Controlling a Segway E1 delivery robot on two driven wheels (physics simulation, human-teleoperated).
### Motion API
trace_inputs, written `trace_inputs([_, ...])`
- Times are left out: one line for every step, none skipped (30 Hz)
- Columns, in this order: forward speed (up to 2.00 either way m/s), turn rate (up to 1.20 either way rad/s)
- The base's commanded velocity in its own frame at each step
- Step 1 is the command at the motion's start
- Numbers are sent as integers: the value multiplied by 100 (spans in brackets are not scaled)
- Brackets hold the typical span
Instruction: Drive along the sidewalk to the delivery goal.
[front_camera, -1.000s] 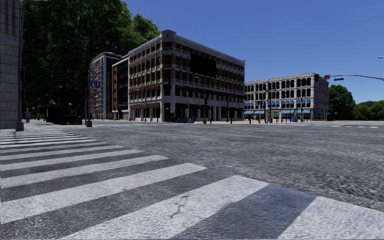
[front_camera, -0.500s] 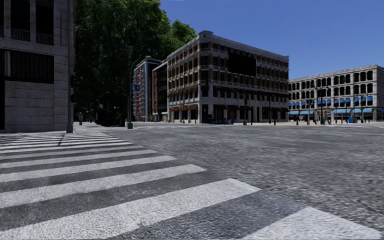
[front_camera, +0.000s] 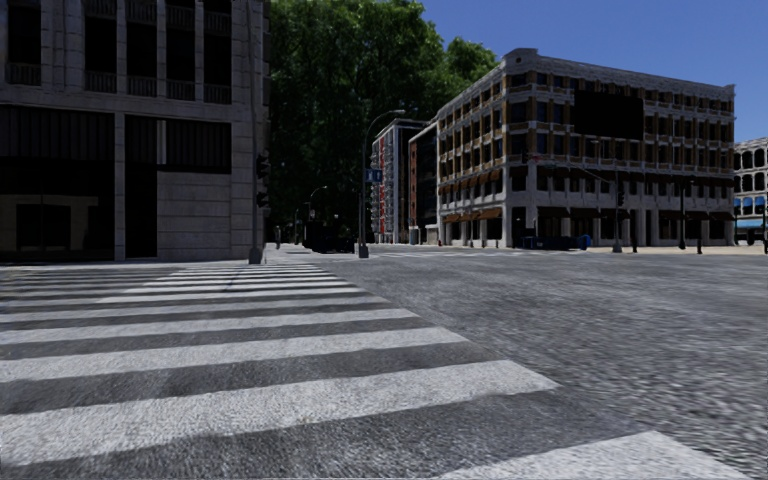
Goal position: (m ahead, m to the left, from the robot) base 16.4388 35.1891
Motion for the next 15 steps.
trace_inputs([175,63])
trace_inputs([175,63])
trace_inputs([200,63])
trace_inputs([200,58])
trace_inputs([200,58])
trace_inputs([200,56])
trace_inputs([200,55])
trace_inputs([200,55])
trace_inputs([200,55])
trace_inputs([200,55])
trace_inputs([200,0])
trace_inputs([200,0])
trace_inputs([200,0])
trace_inputs([200,0])
trace_inputs([200,0])
